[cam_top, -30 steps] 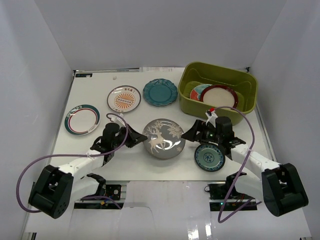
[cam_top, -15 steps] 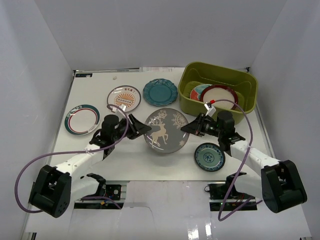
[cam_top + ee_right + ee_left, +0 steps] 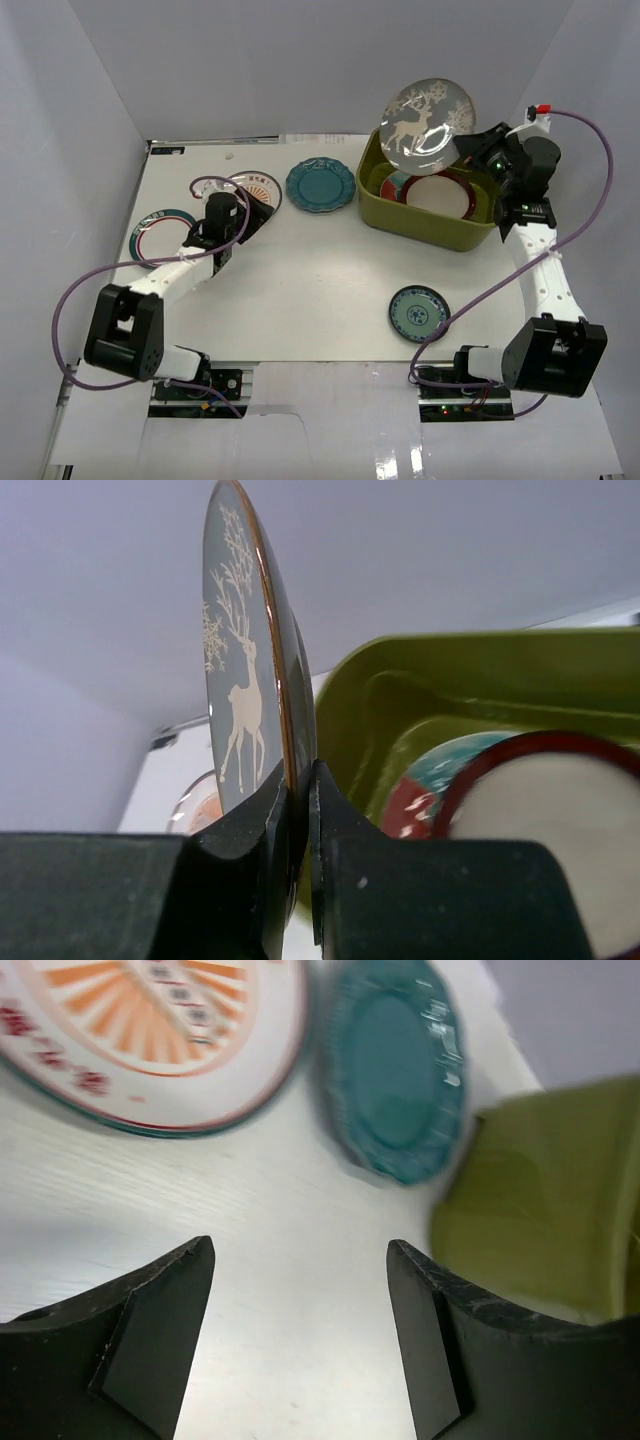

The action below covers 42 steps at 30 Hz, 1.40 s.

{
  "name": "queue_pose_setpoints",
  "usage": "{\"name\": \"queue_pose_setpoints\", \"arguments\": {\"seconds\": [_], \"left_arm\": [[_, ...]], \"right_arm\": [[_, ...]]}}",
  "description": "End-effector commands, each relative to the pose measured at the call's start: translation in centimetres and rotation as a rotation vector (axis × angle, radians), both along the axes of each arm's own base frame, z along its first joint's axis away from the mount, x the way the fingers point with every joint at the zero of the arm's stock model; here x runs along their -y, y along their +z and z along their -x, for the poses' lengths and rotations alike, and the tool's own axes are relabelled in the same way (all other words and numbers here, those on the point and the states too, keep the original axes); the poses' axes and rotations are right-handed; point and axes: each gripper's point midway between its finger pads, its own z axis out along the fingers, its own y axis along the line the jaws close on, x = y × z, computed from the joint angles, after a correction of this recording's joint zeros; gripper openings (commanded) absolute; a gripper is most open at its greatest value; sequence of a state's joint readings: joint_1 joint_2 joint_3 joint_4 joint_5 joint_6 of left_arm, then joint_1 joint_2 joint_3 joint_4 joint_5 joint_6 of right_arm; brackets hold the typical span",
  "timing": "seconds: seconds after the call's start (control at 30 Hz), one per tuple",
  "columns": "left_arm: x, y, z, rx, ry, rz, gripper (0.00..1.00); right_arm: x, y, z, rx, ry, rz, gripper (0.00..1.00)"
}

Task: Place the plates into the plastic bin on the countertop

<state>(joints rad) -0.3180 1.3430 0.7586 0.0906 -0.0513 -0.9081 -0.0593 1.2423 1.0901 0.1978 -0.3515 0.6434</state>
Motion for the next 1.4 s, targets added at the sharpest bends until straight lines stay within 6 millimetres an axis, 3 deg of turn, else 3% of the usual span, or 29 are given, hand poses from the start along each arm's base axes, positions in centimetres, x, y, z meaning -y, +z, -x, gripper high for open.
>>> {"name": "queue_pose_setpoints", "arguments": {"seconds": [0.0,0.03,0.23,0.53,0.57,0.6,0.73,0.8,0.9,1.0,1.1,1.2,1.3,1.33,1.37], "left_arm": [[-3.9,-2.9,-1.7,-0.084,0.174,-0.010,0.80],[-5.1,-4.5,-2.2,-0.125,0.213,-0.010,0.80],[-7.9,-7.9,-3.1,-0.184,0.311,0.015,0.80],[-9.0,-11.1,-5.2,-0.240,0.366,-0.013,0.79],[-9.1,-12.1,-5.3,-0.260,0.369,-0.021,0.79],[-9.1,-12.1,-5.8,-0.259,0.372,-0.024,0.77],[-9.5,-13.2,-6.3,-0.271,0.397,-0.042,0.69],[-9.9,-13.7,-6.4,-0.276,0.418,-0.051,0.62],[-10.1,-14.3,-6.3,-0.279,0.422,-0.060,0.48],[-10.2,-14.7,-6.0,-0.271,0.416,-0.072,0.21],[-10.5,-14.8,-5.8,-0.268,0.412,-0.097,0.01],[-10.5,-14.1,-5.4,-0.242,0.400,-0.097,0.00],[-10.0,-12.3,-4.7,-0.184,0.374,-0.065,0.00],[-10.0,-10.5,-4.7,-0.140,0.373,-0.046,0.00],[-9.8,-10.2,-4.0,-0.133,0.363,-0.032,0.00]], "right_arm": [[4.0,-0.6,-3.3,-0.024,-0.178,0.119,0.08],[5.1,-0.2,-3.8,-0.025,-0.211,0.128,0.08],[8.4,-5.1,-5.7,-0.148,-0.266,0.140,0.08],[9.0,-12.6,-5.0,-0.314,-0.254,0.112,0.09],[8.8,-13.3,-4.9,-0.330,-0.251,0.108,0.13],[8.9,-14.4,-4.5,-0.353,-0.252,0.105,0.24],[8.8,-15.8,-3.6,-0.385,-0.257,0.105,0.53],[8.6,-15.7,-3.0,-0.383,-0.256,0.107,0.70],[8.4,-14.9,-2.1,-0.363,-0.253,0.111,0.86],[8.3,-12.8,-0.9,-0.313,-0.260,0.113,0.97],[8.1,-11.4,0.1,-0.274,-0.265,0.107,0.93],[6.9,-9.3,1.6,-0.209,-0.232,0.083,0.90],[3.8,-7.8,3.0,-0.157,-0.130,0.079,0.90],[2.5,-7.4,3.4,-0.144,-0.089,0.077,0.90],[-0.4,-7.6,4.1,-0.141,0.003,0.077,0.90]]}}
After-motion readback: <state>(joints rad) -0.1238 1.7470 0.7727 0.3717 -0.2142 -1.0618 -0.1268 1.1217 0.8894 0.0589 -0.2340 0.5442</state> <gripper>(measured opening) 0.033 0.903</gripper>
